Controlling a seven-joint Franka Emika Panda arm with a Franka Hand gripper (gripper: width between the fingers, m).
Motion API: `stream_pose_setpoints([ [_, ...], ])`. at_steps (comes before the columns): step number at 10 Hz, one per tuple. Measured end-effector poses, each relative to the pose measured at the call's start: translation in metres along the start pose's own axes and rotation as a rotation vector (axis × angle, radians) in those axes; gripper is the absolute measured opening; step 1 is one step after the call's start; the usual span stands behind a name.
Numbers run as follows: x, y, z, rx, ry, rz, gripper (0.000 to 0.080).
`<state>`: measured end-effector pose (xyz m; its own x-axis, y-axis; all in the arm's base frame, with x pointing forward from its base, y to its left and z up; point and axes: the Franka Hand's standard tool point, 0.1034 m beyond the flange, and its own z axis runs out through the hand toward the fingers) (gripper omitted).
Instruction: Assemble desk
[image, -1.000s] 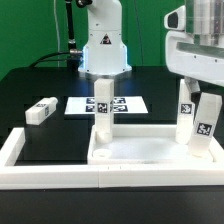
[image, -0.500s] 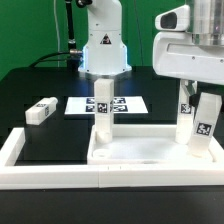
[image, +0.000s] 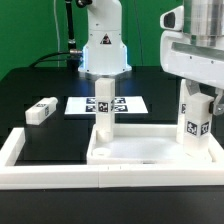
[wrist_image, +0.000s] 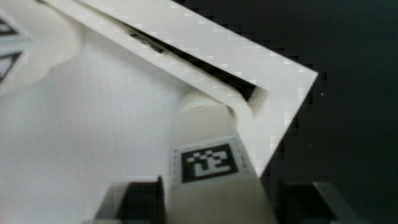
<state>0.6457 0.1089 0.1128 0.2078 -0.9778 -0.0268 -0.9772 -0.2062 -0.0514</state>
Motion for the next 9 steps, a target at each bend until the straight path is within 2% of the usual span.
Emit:
stream_pose_setpoints([
  [1,-0.0008,-0.0027,0.0001,0.023,-0.009,0.152,0.0295],
  [3,0.0014,-0.0008,0.0021,0.125,-0.092,0.444,0.0295],
  [4,0.0033,0.0,0.0031,0.187,-0.124,0.584,0.0295],
  [7,0.0042,0.0002,0.0034,0.184,-0.129,0.619,0.03],
  [8,0.0042,0.0005,0.0042,0.183,-0.128,0.615,0.0505],
  [9,0.0052,0.0002,0.0044,0.189,-0.113,0.427,0.0505],
])
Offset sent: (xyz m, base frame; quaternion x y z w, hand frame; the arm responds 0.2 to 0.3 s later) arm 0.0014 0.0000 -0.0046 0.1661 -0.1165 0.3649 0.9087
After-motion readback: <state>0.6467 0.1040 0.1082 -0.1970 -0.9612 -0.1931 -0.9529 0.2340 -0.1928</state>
